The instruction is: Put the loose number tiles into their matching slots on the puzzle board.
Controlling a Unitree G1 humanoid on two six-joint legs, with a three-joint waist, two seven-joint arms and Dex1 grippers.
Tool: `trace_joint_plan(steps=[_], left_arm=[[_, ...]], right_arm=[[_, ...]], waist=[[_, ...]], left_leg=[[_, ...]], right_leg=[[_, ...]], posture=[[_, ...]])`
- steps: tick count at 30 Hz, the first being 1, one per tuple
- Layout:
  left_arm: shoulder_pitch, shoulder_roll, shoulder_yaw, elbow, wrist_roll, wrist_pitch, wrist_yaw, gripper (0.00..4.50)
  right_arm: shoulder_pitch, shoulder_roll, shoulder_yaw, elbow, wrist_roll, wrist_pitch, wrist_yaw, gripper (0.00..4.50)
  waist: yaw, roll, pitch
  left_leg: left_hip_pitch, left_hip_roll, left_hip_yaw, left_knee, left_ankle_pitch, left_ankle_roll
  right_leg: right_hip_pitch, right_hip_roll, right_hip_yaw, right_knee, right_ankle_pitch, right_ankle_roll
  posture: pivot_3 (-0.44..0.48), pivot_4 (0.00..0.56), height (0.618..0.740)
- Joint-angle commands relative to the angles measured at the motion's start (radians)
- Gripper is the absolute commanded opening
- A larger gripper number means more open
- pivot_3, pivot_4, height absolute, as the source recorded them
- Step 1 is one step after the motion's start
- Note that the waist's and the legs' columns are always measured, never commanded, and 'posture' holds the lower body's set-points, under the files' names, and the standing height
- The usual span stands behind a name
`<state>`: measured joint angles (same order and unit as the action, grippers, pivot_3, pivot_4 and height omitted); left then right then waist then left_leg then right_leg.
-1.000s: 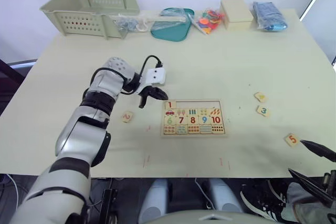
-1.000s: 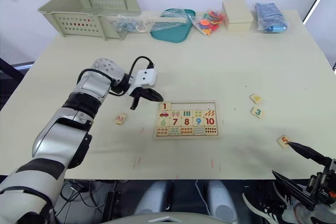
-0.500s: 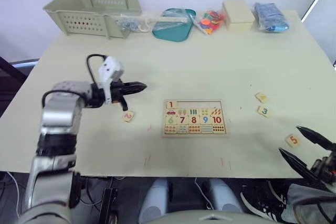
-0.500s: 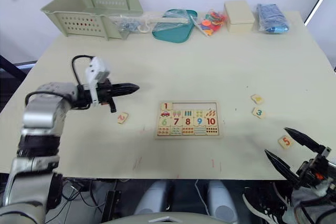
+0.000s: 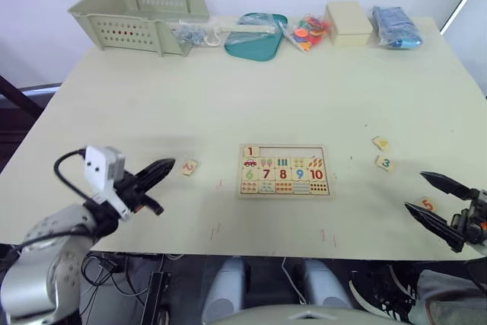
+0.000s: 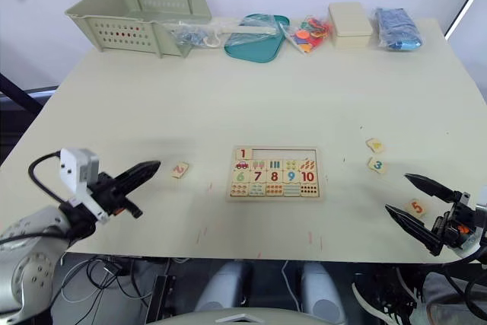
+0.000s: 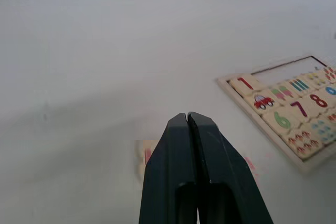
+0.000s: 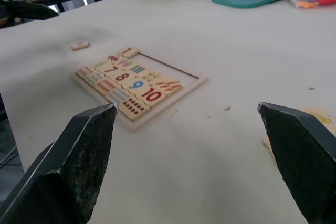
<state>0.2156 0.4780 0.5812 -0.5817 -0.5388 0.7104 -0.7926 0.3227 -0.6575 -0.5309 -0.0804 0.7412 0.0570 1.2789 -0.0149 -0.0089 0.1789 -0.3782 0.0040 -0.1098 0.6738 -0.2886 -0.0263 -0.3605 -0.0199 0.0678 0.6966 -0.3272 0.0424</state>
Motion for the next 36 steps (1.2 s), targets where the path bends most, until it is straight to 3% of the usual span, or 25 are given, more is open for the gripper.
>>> trace_joint_plan(steps=[1, 5, 7, 9, 20, 27, 30, 36], left_arm=[[0.095, -0.015, 0.087, -0.07, -0.072, -0.056, -0.008, 0.77], [0.221, -0.031, 0.12, -0.064, -0.12, -0.114, -0.036, 2.56], [0.266, -0.041, 0.131, -0.045, -0.123, -0.154, -0.042, 3.75], [0.292, -0.046, 0.128, -0.024, -0.12, -0.191, -0.046, 4.46], [0.31, -0.025, 0.073, 0.069, -0.112, -0.319, -0.051, 4.46], [0.271, 0.022, 0.023, 0.111, -0.089, -0.345, -0.067, 4.46], [0.245, 0.062, 0.0, 0.101, -0.085, -0.321, -0.056, 4.46], [0.142, 0.104, -0.083, 0.068, -0.048, -0.215, 0.089, 4.46]], right_arm=[[0.005, -0.024, -0.058, 0.061, -0.011, -0.056, 0.055, 4.5], [0.004, -0.053, -0.098, 0.147, -0.018, -0.101, 0.119, 4.5], [0.011, -0.062, -0.128, 0.179, -0.012, -0.122, 0.149, 4.5], [0.017, -0.064, -0.144, 0.214, -0.016, -0.146, 0.174, 4.5], [0.04, -0.043, -0.16, 0.32, -0.015, -0.23, 0.272, 4.5], [0.061, -0.009, -0.136, 0.285, -0.007, -0.245, 0.296, 4.5], [0.113, 0.02, -0.129, 0.196, 0.02, -0.208, 0.291, 4.5], [0.15, 0.085, -0.079, 0.0, 0.039, -0.177, 0.226, 4.5]], waist=[[0.002, 0.0, 0.0], [0.001, 0.0, 0.0], [0.001, 0.0, 0.0], [0.0, 0.0, 0.0], [-0.002, 0.0, 0.0], [-0.002, 0.001, -0.001], [-0.002, 0.0, -0.001], [-0.001, 0.002, -0.002]], left_leg=[[0.0, 0.0, 0.001, 0.0, 0.0, 0.0], [0.001, 0.001, 0.005, -0.002, 0.0, 0.0], [0.001, 0.0, 0.006, -0.003, 0.0, 0.0], [0.001, 0.001, 0.007, -0.003, 0.0, 0.0], [0.003, 0.001, 0.01, -0.003, 0.0, 0.0], [0.003, 0.001, 0.011, -0.003, 0.0, 0.0], [0.003, 0.001, 0.01, -0.003, 0.0, 0.0], [0.003, 0.002, 0.008, -0.003, 0.0, 0.0]], right_leg=[[0.0, 0.0, 0.0, 0.0, 0.0, 0.0], [0.0, 0.001, 0.001, -0.001, 0.0, 0.0], [0.0, 0.001, 0.001, -0.002, 0.0, 0.0], [0.0, 0.002, 0.002, -0.001, 0.0, 0.0], [0.001, 0.003, 0.004, -0.002, 0.0, 0.0], [0.001, 0.003, 0.004, -0.002, 0.0, 0.0], [0.001, 0.003, 0.004, -0.002, 0.0, 0.0], [0.001, 0.002, 0.004, -0.001, 0.0, 0.0]], posture=[[0.0, 0.15, 0.74], [0.0, 0.15, 0.74], [0.0, 0.15, 0.74], [0.0, 0.15, 0.74], [0.0, 0.15, 0.74], [0.0, 0.15, 0.74], [0.0, 0.15, 0.74], [0.0, 0.15, 0.74]])
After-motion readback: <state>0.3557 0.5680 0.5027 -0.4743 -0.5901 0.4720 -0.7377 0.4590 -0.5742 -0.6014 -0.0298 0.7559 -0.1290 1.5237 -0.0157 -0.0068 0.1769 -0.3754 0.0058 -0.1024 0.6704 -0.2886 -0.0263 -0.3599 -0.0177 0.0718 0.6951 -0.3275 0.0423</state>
